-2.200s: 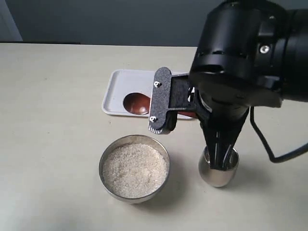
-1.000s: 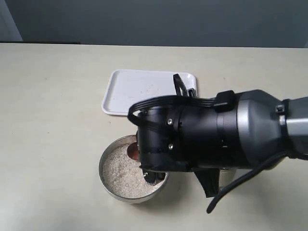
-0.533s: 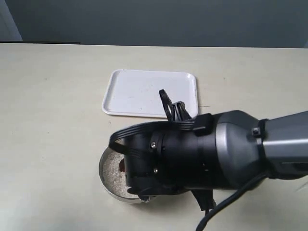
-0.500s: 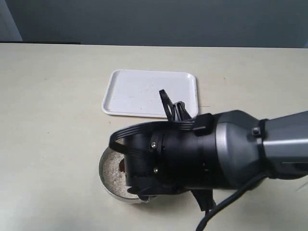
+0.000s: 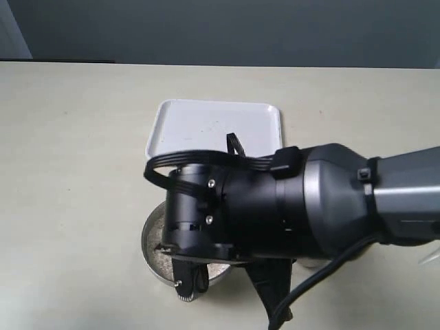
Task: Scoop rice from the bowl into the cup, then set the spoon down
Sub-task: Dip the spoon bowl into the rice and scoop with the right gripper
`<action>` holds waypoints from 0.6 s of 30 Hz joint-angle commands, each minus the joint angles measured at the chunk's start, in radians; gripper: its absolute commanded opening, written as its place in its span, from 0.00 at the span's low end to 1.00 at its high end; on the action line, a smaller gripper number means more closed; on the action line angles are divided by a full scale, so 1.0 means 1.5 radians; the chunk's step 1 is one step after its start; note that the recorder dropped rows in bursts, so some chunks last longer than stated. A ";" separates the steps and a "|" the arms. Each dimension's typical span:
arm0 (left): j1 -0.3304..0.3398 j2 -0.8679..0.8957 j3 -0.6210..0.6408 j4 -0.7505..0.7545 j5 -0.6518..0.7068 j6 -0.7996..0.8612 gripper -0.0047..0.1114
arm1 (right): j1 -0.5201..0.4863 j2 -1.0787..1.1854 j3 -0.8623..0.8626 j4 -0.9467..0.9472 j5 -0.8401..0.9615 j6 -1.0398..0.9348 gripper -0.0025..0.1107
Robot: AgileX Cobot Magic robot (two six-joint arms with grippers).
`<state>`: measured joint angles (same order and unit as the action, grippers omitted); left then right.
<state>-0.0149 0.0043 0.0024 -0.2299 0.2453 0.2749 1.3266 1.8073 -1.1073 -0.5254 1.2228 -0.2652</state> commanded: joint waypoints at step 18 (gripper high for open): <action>-0.005 -0.003 -0.002 0.004 -0.007 -0.002 0.04 | 0.000 0.000 -0.004 0.025 -0.001 0.005 0.03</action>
<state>-0.0149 0.0043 0.0024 -0.2299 0.2453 0.2749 1.3266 1.8073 -1.1073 -0.4772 1.2249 -0.2624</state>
